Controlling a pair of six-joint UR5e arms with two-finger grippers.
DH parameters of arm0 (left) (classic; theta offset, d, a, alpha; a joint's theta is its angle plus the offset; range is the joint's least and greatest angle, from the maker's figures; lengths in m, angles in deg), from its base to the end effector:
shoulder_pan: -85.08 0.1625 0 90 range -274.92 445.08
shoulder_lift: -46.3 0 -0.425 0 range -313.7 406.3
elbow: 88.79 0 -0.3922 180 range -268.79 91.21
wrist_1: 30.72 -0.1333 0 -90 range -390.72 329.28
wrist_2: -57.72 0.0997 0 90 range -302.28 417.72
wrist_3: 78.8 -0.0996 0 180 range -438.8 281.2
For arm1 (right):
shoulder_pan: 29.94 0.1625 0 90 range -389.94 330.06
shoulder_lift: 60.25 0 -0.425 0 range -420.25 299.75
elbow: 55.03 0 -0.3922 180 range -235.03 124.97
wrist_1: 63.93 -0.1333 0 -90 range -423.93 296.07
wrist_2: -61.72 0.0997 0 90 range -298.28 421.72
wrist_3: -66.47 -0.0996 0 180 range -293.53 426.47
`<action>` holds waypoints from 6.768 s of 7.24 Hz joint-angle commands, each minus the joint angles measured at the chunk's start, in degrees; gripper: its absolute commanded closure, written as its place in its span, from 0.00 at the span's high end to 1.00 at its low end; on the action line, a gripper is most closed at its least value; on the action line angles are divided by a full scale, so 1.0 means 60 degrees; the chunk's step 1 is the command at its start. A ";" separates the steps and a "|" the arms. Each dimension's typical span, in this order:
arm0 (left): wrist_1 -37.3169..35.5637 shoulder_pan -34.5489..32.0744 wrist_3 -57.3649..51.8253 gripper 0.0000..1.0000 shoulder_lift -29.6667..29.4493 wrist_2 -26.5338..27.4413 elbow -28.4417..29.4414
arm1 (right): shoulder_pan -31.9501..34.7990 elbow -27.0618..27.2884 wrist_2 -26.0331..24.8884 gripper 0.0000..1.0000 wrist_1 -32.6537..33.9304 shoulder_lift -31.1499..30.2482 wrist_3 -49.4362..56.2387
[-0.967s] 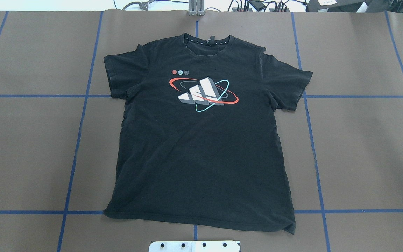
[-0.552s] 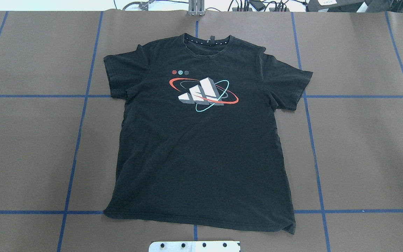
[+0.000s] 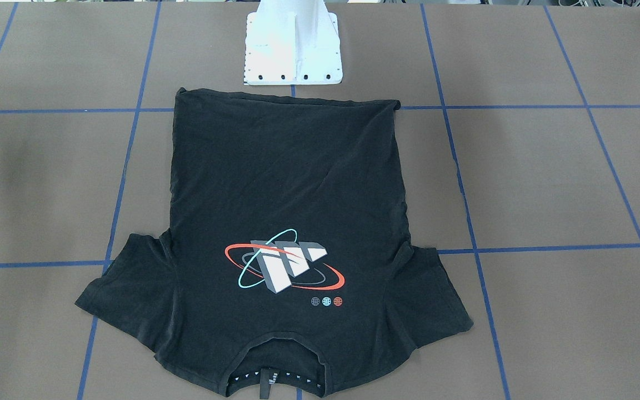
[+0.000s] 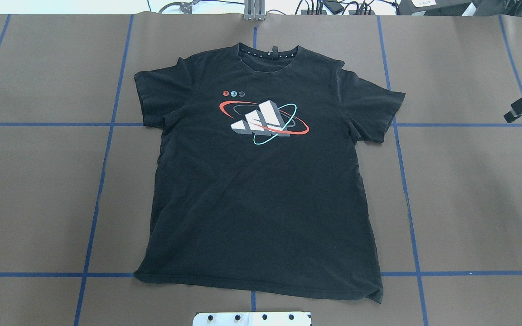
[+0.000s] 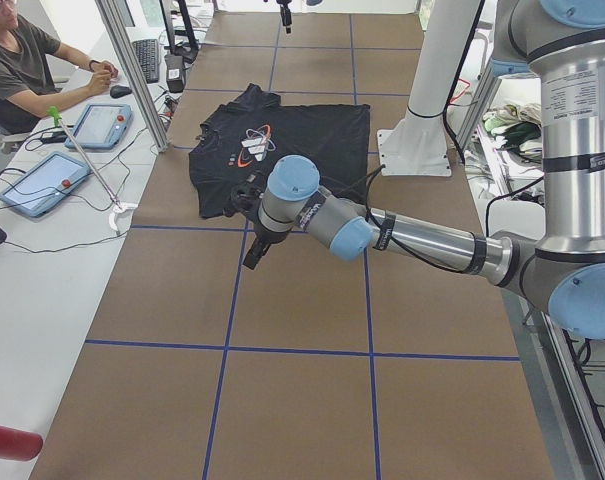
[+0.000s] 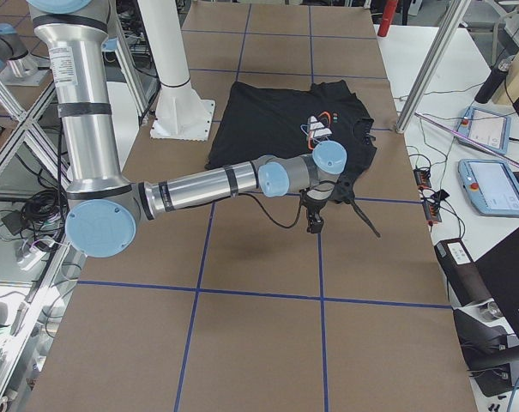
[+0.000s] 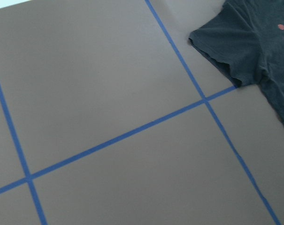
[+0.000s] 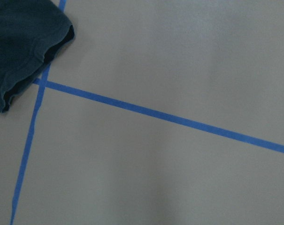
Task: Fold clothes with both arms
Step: 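Move the right gripper to the sleeve nearest it and grasp it, then fold the grasped sleeve inward over the shirt body with the right gripper, then release the sleeve and raise the right gripper while the left arm approaches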
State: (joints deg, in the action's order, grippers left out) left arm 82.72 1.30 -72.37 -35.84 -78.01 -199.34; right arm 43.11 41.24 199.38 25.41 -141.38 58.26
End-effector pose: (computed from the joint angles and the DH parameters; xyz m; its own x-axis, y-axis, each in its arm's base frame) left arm -0.0133 -0.4501 0.4947 0.6539 0.4023 -0.6407 -0.0144 0.8533 0.5211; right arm -0.1057 -0.5515 0.5174 0.6197 -0.2535 0.7428 0.1940 0.9665 0.1679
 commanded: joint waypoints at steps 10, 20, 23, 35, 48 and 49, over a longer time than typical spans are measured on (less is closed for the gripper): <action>0.0502 0.0033 0.0085 1.00 0.0068 0.0062 -0.0134 | -0.2890 -0.5790 -0.2172 0.82 -0.6173 0.4089 -0.5912; 0.0561 0.0033 0.0070 1.00 0.0112 0.0062 -0.0207 | -0.2463 -0.5820 -0.1982 0.11 -0.6173 0.3678 -0.5867; 0.0546 0.0018 0.0041 1.00 0.0126 0.0062 -0.0207 | -0.2448 -0.5703 -0.1734 0.00 -0.6202 0.3649 -0.5853; 0.0473 0.0091 0.0129 1.00 -0.1487 -0.0228 0.1363 | -0.3840 -0.8042 -0.1982 0.99 -0.4752 0.8275 -0.9075; 0.5799 0.4280 0.3864 0.65 -0.8779 0.1542 1.1813 | -0.3605 -0.0063 -0.1176 1.00 -0.4708 0.1599 -0.9178; 0.5819 0.4295 0.4183 0.63 -0.8968 0.1542 1.1978 | -0.3605 -0.0063 -0.1162 1.00 -0.4708 0.1598 -0.9163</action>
State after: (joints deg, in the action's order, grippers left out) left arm 116.00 26.94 -48.85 -88.37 -68.86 -129.89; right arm 21.49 40.67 192.38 -2.84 -131.48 3.21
